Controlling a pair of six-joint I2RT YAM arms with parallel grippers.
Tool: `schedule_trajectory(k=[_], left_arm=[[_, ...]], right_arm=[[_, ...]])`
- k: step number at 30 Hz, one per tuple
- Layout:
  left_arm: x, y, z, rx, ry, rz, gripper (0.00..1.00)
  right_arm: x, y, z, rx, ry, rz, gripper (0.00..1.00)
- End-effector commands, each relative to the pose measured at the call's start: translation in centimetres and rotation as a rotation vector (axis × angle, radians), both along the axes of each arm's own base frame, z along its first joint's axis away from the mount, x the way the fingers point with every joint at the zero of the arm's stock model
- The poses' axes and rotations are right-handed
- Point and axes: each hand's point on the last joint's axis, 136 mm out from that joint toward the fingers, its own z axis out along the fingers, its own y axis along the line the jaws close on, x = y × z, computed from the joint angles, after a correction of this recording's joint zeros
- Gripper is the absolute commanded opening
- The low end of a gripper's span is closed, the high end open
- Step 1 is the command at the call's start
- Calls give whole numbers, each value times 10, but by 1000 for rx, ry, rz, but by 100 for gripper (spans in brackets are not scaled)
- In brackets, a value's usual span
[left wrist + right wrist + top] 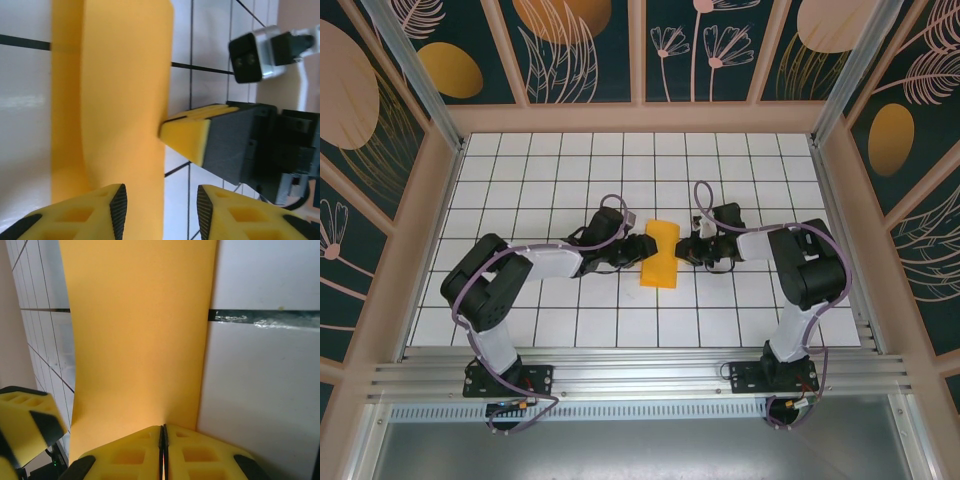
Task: Fold a paper plane with a square sheet of paper (pick it up from the middle)
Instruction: Fold the square sheet of paper in half at the center of the table.
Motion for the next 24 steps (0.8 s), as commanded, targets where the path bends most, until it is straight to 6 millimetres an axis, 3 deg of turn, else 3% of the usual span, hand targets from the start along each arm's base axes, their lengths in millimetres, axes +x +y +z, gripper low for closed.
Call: schedule_trajectory(k=[1,5,10,12,20,24], left_arm=[[0,-19,28,-73,-68,-66,35],[9,-16,24,-37,-68,-27,34],[13,-15,46,-50,-113,7,37],[12,-18,45,-55,-113,-4,36],[-1,-44,0,-47,13,-113,25],[-1,-36,-33,52,67,-90,18]], right_arm=[[4,-10,-17,-61,28,-31,12],[5,-12,-19,-81,36,-39,11],[2,-17,-26,-124,55,-49,9],[2,-16,-28,-129,56,-45,9],[2,-12,-23,-118,55,-34,10],[6,-5,-9,-75,30,-22,10]])
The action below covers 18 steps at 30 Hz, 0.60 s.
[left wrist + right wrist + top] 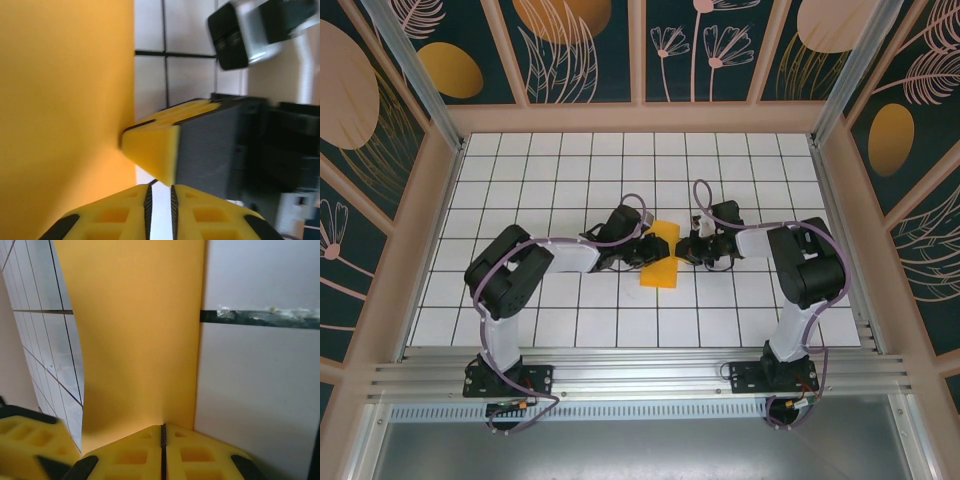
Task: Fold a paper plane with a square sheet of paper (pick it up from the middle)
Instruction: Fold the square sheet of paper in half at the center of the table.
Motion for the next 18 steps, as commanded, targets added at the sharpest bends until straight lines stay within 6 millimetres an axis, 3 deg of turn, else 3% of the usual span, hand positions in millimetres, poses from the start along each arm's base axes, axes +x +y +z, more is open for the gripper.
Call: schedule_trajectory(k=[1,5,18], left_arm=[[-5,5,-23,70,44,-4,16],[-10,14,-37,116,61,1,15],[-29,35,-75,266,92,-69,9]], right_arm=[[7,-3,-5,-46,-10,-17,10],[11,1,1,-20,-23,-15,10],[35,-7,-15,-119,-6,-66,10]])
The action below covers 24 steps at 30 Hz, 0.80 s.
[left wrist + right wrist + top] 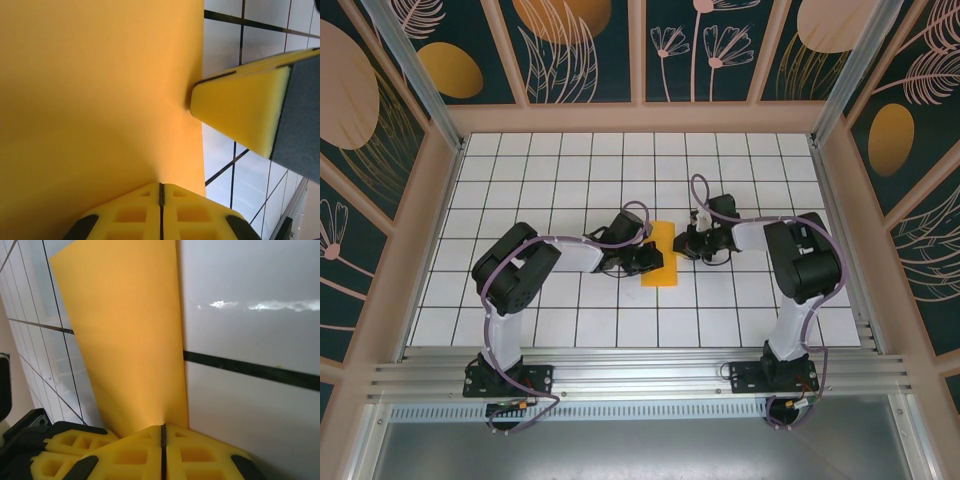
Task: Fold a paper plane with a square sheet of paper (pick it up from the middle)
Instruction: Fold the square sheet of paper in half at the center of the table.
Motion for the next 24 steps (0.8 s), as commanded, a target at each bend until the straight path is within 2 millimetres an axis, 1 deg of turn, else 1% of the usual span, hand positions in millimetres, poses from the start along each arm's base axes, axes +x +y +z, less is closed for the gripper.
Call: schedule_trajectory(k=[1,8,14,17,22,24], left_arm=[[-20,23,-41,147,70,-26,8],[-25,30,-49,177,77,-35,7],[-27,33,-52,192,81,-39,7],[-28,33,-51,192,81,-41,7],[-28,33,-52,194,81,-43,7],[-29,34,-52,195,83,-42,7]], right_arm=[[22,-11,-16,-97,-22,-56,10],[37,-11,-19,-106,-22,-76,11],[54,-10,-13,-123,-36,-92,13],[60,-10,-16,-134,-31,-93,13],[70,-12,-27,-152,-9,-112,13],[74,-12,-27,-154,-12,-122,13]])
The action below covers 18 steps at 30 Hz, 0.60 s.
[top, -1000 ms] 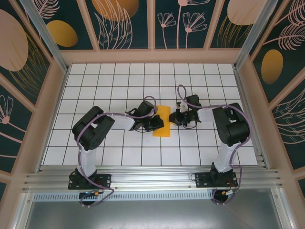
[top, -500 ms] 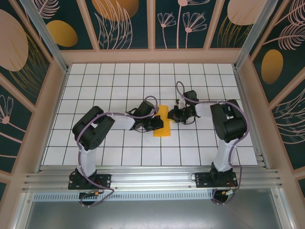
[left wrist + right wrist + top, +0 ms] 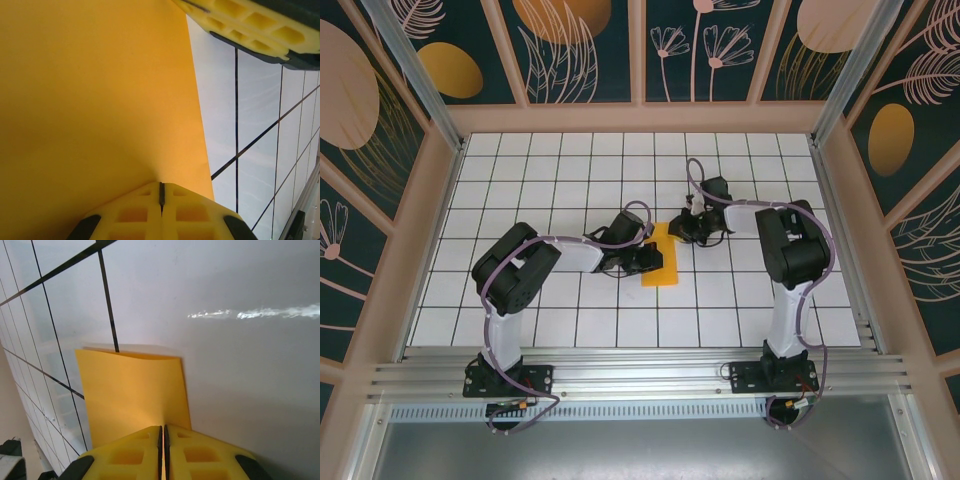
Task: Fold a paper plane with a square sheet of paper (pick it up from the middle)
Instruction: Fold the square sheet of paper in half at the center of the table.
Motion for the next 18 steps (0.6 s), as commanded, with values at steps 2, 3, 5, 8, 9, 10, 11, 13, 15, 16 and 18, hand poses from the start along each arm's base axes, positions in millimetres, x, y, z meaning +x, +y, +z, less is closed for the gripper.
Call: schedule_trajectory(k=[2,3,5,8,9,10,11,13,15,16,18], left_arm=[[-28,33,-50,184,115,3,7],[-28,34,-50,184,115,3,7],[-28,33,-50,183,114,3,7],[-27,33,-49,182,114,4,7],[-27,33,-49,182,114,4,7],[-27,33,-48,181,113,5,7],[-27,33,-48,181,112,4,7],[-27,33,-48,179,110,4,7],[-27,33,-47,178,110,6,7],[-27,32,-47,177,111,7,7],[-26,32,-46,176,109,9,7]], right_arm=[[29,-20,-26,-115,-28,-87,13],[32,-20,-25,-115,-33,-92,13],[37,-21,-27,-120,-31,-100,13],[44,-22,-33,-121,-22,-111,13],[46,-24,-35,-125,-22,-116,13],[48,-24,-36,-124,-21,-118,13],[51,-24,-35,-117,-26,-120,13],[54,-22,-32,-108,-29,-118,14],[59,-22,-27,-105,-44,-116,15],[60,-21,-25,-101,-49,-110,15],[63,-21,-22,-107,-57,-109,16]])
